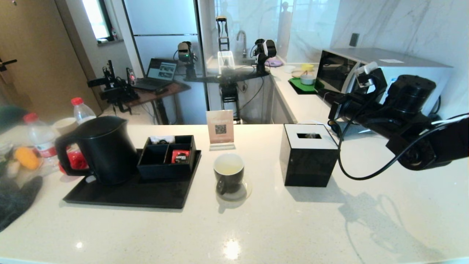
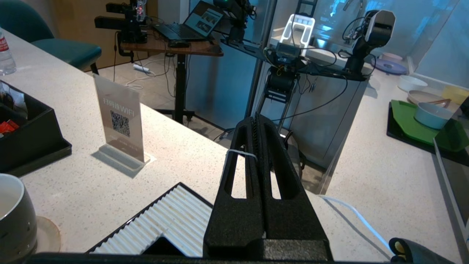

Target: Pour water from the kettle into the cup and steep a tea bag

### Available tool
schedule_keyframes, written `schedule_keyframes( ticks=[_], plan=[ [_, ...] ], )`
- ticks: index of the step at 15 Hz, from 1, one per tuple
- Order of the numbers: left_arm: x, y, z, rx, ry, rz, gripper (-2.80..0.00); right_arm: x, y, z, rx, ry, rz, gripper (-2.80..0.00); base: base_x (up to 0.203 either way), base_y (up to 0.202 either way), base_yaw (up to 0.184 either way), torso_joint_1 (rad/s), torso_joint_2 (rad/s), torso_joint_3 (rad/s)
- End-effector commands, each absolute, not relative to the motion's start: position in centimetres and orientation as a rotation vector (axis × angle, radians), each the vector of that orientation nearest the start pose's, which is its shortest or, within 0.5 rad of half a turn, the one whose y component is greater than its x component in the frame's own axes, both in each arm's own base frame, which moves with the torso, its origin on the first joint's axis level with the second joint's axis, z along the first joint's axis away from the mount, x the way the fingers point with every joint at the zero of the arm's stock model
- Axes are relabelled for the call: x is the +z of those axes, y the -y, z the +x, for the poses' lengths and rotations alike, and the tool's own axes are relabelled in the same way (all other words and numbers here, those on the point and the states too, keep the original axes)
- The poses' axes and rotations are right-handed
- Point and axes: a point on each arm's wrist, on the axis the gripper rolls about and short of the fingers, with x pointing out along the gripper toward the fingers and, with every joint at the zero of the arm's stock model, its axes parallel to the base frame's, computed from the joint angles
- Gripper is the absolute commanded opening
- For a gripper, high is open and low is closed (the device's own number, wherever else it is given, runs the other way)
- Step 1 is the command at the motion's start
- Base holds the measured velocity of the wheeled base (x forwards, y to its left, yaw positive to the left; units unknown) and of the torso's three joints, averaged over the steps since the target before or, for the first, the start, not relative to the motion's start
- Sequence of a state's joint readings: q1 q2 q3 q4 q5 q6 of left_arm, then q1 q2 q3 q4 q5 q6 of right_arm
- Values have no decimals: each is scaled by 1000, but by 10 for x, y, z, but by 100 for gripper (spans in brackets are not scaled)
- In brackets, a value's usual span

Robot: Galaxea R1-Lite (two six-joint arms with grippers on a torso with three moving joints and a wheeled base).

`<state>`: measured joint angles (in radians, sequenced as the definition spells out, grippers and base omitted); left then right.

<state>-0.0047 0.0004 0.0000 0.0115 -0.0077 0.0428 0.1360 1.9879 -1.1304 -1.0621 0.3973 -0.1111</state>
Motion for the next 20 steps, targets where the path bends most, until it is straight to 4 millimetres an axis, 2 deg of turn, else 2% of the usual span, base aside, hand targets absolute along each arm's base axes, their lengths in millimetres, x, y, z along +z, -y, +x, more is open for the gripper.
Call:
schedule_keyframes(
  ticks=[1, 14, 15, 18, 20],
  plan=[
    [74, 0, -23, -13, -12, 43, -280, 213, -62, 386, 523, 240, -137, -280, 0, 0, 0, 0, 0, 0],
    [74, 0, -23, -13, -12, 43, -280, 201, -62, 380, 560, 205, -136, -280, 0, 0, 0, 0, 0, 0],
    [74, 0, -23, -13, -12, 43, -280, 199, -62, 379, 572, 197, -136, 0, 0, 0, 0, 0, 0, 0],
    [74, 0, -23, -13, -10, 43, -280, 199, -61, 380, 564, 215, -155, 0, 0, 0, 0, 0, 0, 0],
    [74, 0, -23, -13, -12, 43, -280, 192, -51, 381, 540, 201, -159, 0, 0, 0, 0, 0, 0, 0]
  ],
)
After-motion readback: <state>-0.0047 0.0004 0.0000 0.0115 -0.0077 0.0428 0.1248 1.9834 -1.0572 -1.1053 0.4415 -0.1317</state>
